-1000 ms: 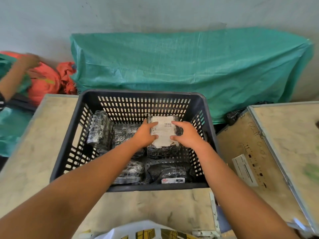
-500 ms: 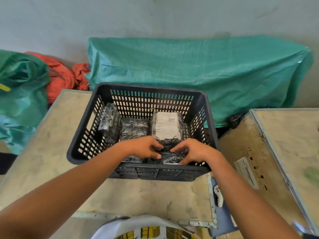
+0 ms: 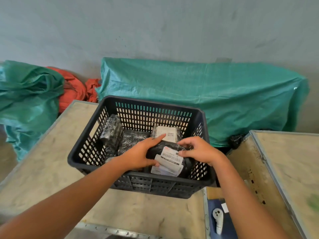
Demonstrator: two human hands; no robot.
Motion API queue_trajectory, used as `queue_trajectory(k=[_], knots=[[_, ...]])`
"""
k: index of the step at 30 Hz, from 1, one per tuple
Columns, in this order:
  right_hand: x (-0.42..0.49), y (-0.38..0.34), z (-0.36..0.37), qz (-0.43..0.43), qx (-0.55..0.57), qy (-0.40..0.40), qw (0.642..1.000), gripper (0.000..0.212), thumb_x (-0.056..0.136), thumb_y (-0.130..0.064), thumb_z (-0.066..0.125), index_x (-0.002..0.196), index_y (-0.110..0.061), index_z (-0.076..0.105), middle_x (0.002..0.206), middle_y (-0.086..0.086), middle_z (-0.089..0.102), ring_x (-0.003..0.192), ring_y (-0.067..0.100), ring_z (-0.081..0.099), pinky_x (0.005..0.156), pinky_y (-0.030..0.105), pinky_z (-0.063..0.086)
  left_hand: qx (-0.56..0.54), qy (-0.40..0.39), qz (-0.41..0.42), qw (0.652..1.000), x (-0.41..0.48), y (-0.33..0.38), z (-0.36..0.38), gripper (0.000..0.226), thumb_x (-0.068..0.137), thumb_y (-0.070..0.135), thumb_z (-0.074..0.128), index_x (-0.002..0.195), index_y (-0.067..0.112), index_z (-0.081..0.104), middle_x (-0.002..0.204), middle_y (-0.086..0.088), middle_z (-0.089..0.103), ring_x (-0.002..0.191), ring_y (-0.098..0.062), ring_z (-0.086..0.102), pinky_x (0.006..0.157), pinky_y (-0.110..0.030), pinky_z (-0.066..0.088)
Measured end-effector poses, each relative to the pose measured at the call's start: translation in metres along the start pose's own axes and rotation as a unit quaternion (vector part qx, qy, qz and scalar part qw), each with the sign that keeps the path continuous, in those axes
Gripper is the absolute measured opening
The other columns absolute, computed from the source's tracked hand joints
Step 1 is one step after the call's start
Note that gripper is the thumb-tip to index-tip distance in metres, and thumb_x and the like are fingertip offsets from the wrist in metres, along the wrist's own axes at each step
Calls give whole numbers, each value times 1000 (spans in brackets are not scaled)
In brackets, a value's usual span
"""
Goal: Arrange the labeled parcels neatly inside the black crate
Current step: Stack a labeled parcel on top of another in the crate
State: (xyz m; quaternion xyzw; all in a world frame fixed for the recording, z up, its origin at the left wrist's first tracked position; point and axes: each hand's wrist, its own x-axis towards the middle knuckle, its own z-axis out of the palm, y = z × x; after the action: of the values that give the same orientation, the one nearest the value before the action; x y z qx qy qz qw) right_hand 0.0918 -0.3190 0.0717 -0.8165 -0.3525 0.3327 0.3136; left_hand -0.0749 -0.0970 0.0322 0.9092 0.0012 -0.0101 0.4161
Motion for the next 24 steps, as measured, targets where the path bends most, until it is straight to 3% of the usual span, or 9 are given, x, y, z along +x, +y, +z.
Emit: queue_trajectory(k=[2, 5, 8, 10, 14, 16, 19, 24], knots=[[-2, -10, -14, -7, 25, 17, 1000, 43, 85, -20, 83, 126, -27, 73, 117, -3, 74, 111, 14, 68, 103, 45, 52, -26, 41, 29, 998, -1, 7, -8, 107, 83, 29, 83, 155, 58, 9, 137, 5, 53, 124, -8, 52, 108, -28, 45], [-5, -32, -30, -44, 77, 59, 994, 44, 86, -15, 82, 123, -38, 74, 114, -4, 75, 108, 11, 70, 100, 41, 56, -47, 74, 56, 995, 2, 19, -26, 98, 89, 31, 76, 158, 51, 9, 136, 9, 52, 126, -8, 52, 107, -26, 46], [-11, -52, -34, -99, 144, 137, 975, 44, 89, -15, 80, 117, -48, 73, 117, -10, 75, 114, 12, 70, 94, 31, 58, -99, 83, 52, 990, 6, 24, -51, 95, 93, 24, 72, 157, 53, 9, 148, 38, 40, 136, 12, 40, 108, -13, 38], [-17, -58, -31, -130, 166, 184, 960, 46, 87, -22, 81, 120, -52, 70, 126, -18, 70, 118, 7, 67, 95, 29, 58, -146, 81, 34, 985, 11, 24, -64, 93, 95, 19, 69, 154, 60, 11, 140, 48, 42, 128, 17, 45, 101, -21, 49], [-29, -57, -1, -136, 129, 261, 947, 79, 76, -52, 85, 142, -61, 43, 149, -24, 47, 129, -6, 52, 100, 22, 52, -183, 101, 20, 978, 19, 24, -75, 88, 98, 25, 66, 152, 64, 8, 132, 29, 62, 119, 3, 61, 91, -21, 55], [-28, -52, 21, -134, 79, 252, 955, 96, 71, -60, 85, 151, -60, 31, 158, -19, 36, 144, -4, 35, 112, 23, 37, -182, 105, 19, 977, 24, 23, -75, 86, 99, 29, 63, 151, 65, 5, 133, 28, 61, 118, 2, 62, 89, -21, 56], [-21, -46, 38, -114, 46, 239, 963, 99, 74, -45, 89, 153, -57, 30, 164, -9, 25, 153, 5, 19, 122, 32, 23, -177, 115, 4, 977, 32, 20, -67, 78, 102, 28, 59, 148, 70, 12, 135, 19, 62, 111, -4, 67, 85, -26, 60], [-4, -36, 21, -81, 60, 262, 960, 82, 76, -20, 91, 130, -65, 50, 160, -1, 37, 151, 14, 29, 124, 44, 26, -179, 127, -12, 975, 50, 10, -45, 65, 101, 21, 59, 123, 80, 44, 137, 7, 55, 117, -14, 61, 82, -24, 60]])
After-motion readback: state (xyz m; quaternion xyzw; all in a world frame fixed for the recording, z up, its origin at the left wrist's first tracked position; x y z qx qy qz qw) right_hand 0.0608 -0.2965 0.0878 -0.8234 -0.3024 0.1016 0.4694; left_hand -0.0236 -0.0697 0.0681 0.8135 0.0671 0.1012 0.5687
